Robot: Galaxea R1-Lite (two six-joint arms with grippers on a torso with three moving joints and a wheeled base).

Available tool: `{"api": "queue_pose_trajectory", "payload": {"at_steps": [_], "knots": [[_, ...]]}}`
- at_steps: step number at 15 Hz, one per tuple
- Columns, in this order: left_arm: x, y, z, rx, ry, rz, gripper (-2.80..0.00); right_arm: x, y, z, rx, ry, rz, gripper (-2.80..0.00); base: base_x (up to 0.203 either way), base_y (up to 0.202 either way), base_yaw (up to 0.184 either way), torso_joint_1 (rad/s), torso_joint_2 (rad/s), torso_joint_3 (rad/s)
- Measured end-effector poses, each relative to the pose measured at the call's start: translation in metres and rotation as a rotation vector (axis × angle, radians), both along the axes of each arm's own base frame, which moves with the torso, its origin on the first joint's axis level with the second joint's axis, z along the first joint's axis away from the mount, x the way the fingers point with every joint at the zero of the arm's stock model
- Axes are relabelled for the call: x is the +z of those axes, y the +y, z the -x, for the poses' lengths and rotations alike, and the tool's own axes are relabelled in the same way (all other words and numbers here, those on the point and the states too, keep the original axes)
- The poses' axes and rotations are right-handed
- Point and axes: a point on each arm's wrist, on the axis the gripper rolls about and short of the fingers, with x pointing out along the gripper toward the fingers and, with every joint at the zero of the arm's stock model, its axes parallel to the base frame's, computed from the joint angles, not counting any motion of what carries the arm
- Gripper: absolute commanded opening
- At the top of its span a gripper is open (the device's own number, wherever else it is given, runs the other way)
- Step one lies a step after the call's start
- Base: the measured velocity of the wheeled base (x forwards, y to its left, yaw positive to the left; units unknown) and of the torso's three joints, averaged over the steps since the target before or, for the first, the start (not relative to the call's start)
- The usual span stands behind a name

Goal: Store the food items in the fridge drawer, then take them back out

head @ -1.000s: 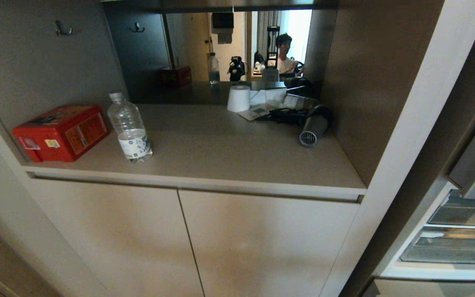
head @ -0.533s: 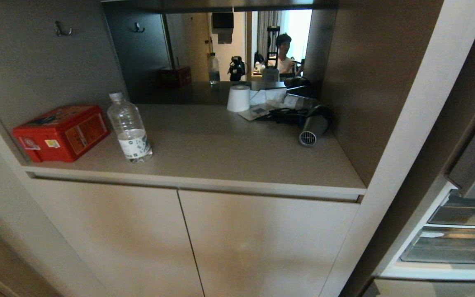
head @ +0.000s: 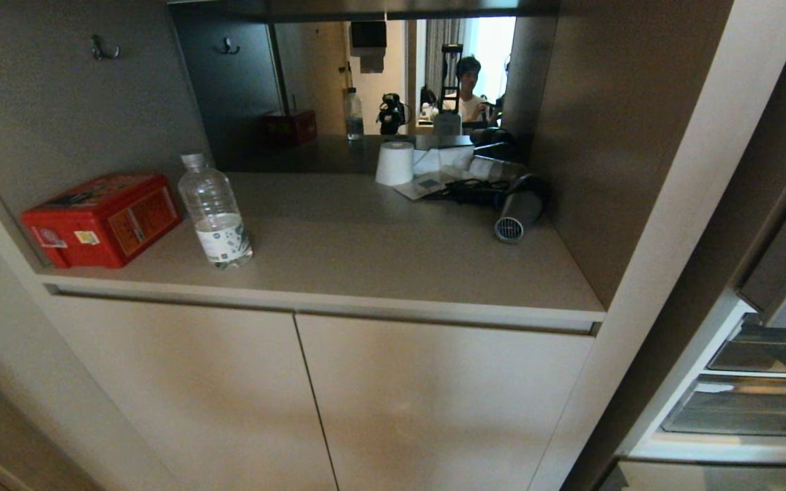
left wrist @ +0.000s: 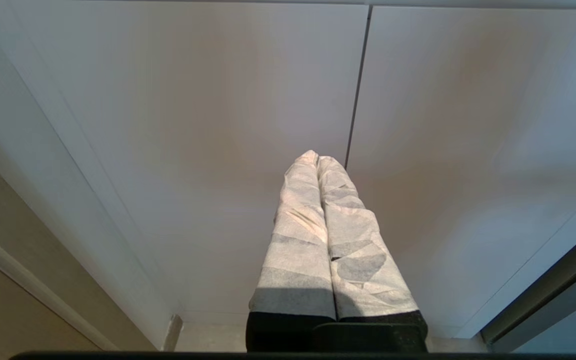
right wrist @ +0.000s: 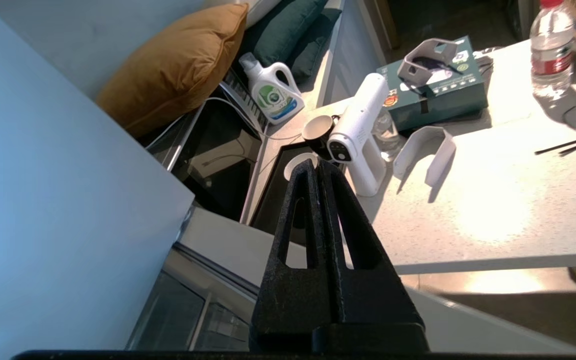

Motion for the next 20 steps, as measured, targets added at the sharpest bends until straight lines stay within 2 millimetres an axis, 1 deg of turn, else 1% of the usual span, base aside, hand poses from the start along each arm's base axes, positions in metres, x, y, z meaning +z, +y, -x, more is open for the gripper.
{"api": "queue_pose_trajectory", "payload": {"at_steps": [1,4,8,12,20], "knots": [[0.0,0.0,0.0,0.0,0.0,0.0,-2.8,-0.001,0.004,-0.001,-0.001,0.023,0.009,-2.8,0.0,0.0,0.0,0.0,0.0,0.0],[0.0,0.0,0.0,0.0,0.0,0.0,-2.8,-0.012,0.008,-0.003,0.048,0.156,0.043,-2.8,0.0,0.0,0.0,0.0,0.0,0.0],[0.0,0.0,0.0,0.0,0.0,0.0,-2.8,-0.027,0.006,-0.004,0.086,0.245,0.081,-2.8,0.0,0.0,0.0,0.0,0.0,0.0],[0.0,0.0,0.0,0.0,0.0,0.0,-2.8,-0.037,0.001,-0.003,0.091,0.251,0.084,-2.8,0.0,0.0,0.0,0.0,0.0,0.0],[0.0,0.0,0.0,0.0,0.0,0.0,-2.8,-0.045,0.001,-0.005,0.119,0.24,0.066,-2.8,0.0,0.0,0.0,0.0,0.0,0.0]]}}
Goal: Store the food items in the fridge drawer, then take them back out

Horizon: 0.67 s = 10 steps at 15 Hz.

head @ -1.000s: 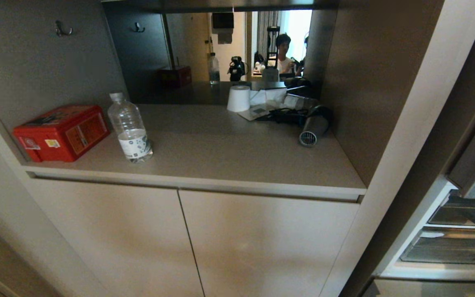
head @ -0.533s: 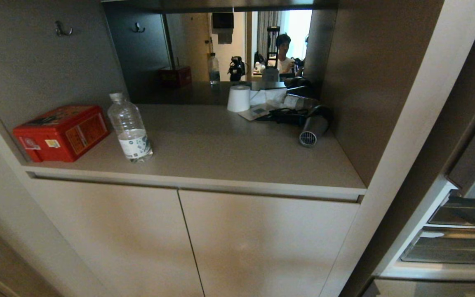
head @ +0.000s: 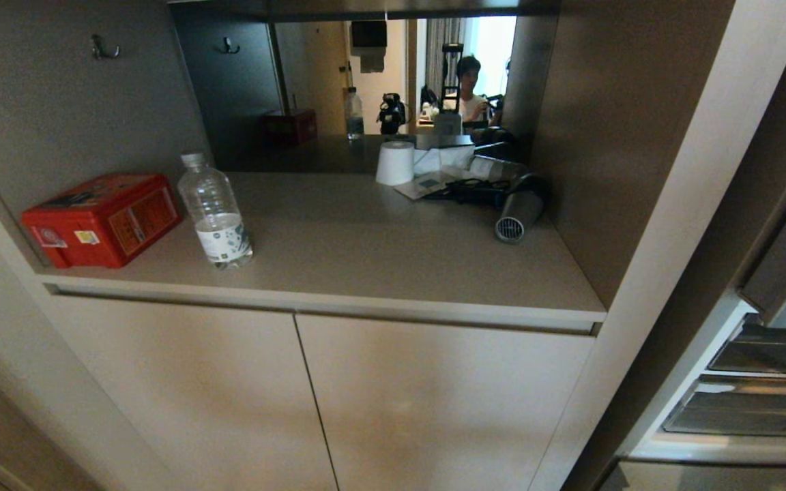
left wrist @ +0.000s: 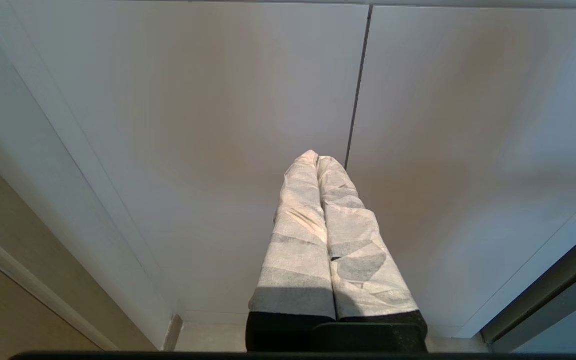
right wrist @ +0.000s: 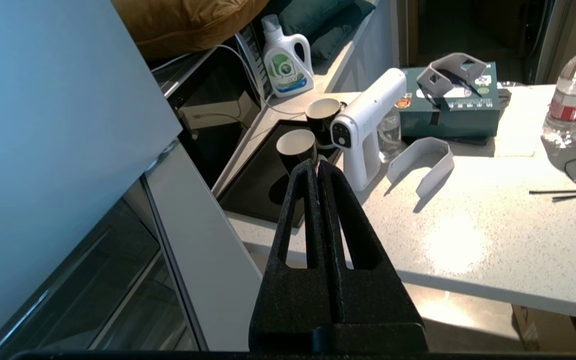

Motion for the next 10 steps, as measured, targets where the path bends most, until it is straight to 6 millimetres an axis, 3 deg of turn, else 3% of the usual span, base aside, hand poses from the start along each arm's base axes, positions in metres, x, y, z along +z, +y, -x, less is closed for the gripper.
{"api": "queue_pose_trajectory", "payload": {"at_steps": [10], "knots": [[0.0,0.0,0.0,0.001,0.0,0.0,-2.8,-0.0056,0.0002,-0.0002,0.009,-0.007,-0.018,-2.8,0.0,0.0,0.0,0.0,0.0,0.0]]}}
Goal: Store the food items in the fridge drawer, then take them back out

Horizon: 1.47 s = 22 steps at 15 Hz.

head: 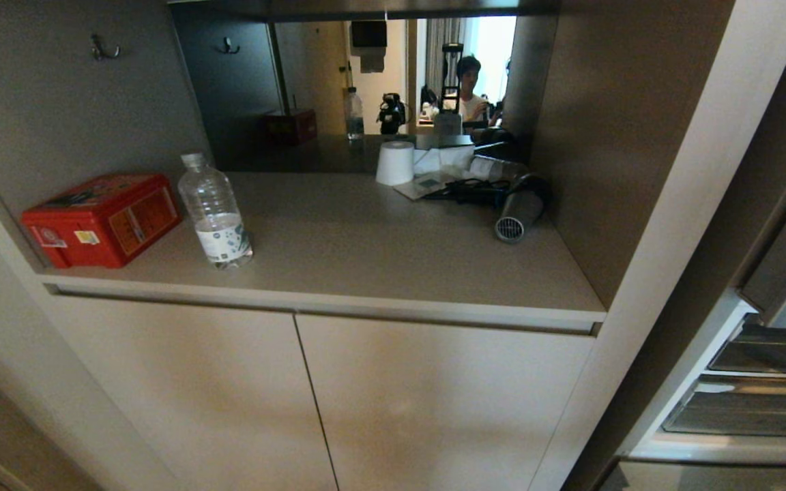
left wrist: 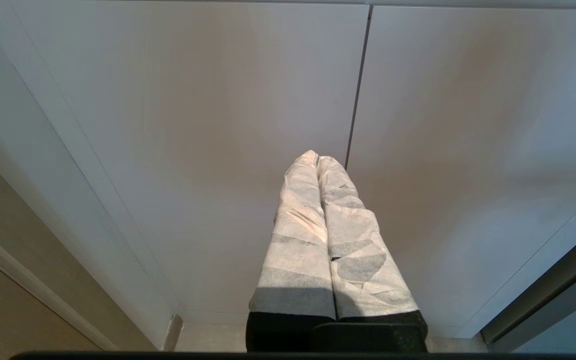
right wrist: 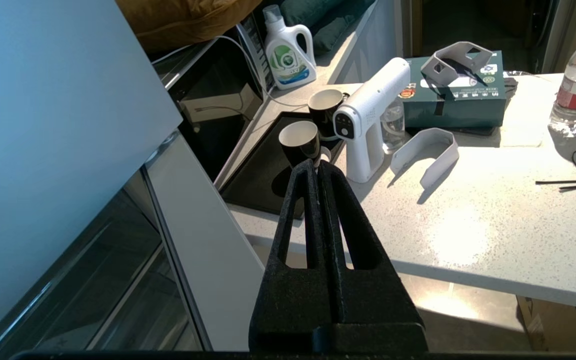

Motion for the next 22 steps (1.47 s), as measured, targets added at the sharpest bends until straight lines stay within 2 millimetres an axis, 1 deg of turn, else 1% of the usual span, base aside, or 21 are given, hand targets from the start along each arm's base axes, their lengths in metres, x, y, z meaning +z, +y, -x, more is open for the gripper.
{"api": "queue_pose_trajectory", "payload": {"at_steps": [8,22], "knots": [[0.0,0.0,0.0,-0.001,0.0,0.0,-2.8,0.0005,-0.0001,-0.0008,0.02,0.0,0.002,-2.8,0.0,0.001,-0.011,0.001,0.0,0.001],[0.0,0.0,0.0,0.0,0.0,0.0,-2.8,-0.0011,-0.0063,0.002,0.018,0.014,0.028,-2.8,0.0,0.008,-0.172,0.004,0.0,0.003]]}}
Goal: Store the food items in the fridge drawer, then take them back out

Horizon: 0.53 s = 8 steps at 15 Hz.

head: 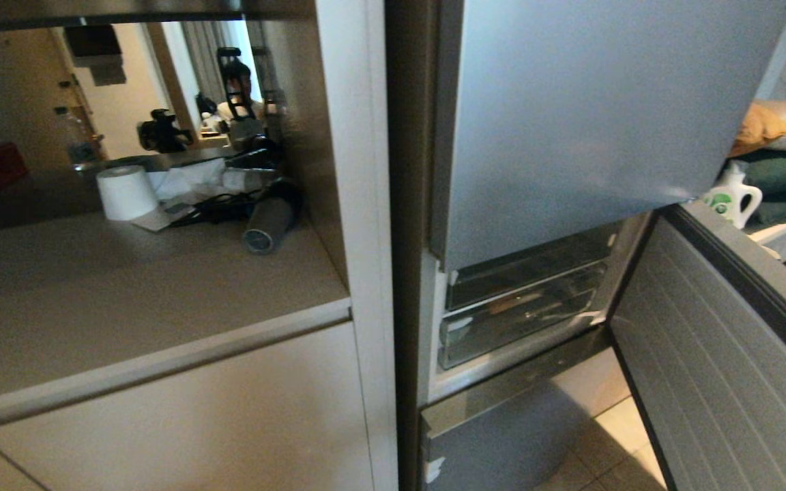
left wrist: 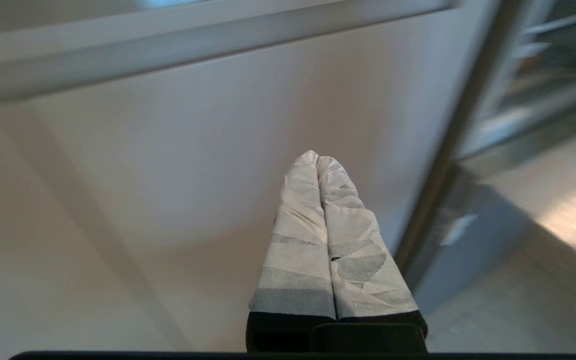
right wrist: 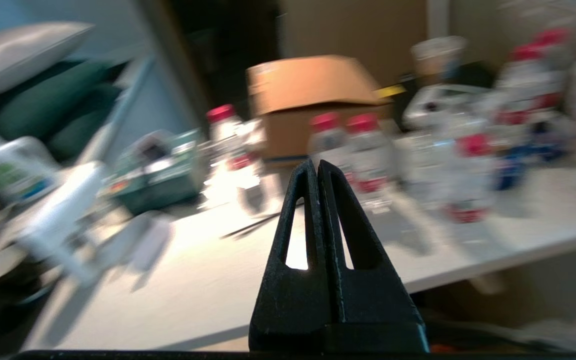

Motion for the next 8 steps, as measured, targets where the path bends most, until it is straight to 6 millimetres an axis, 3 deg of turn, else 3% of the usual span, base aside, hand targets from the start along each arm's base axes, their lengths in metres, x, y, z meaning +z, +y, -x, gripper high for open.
{"api": "queue_pose_trajectory", "payload": {"at_steps": [3,8], "knots": [[0.0,0.0,0.0,-0.001,0.0,0.0,-2.8,-0.013,-0.001,-0.003,0.036,0.04,-0.028,-2.8,0.002,0.008,-0.145,0.001,0.0,0.001],[0.0,0.0,0.0,-0.001,0.0,0.0,-2.8,-0.068,0.007,-0.031,0.293,0.05,-0.173,-2.8,-0.001,0.001,-0.012,0.0,0.0,0.001]]}}
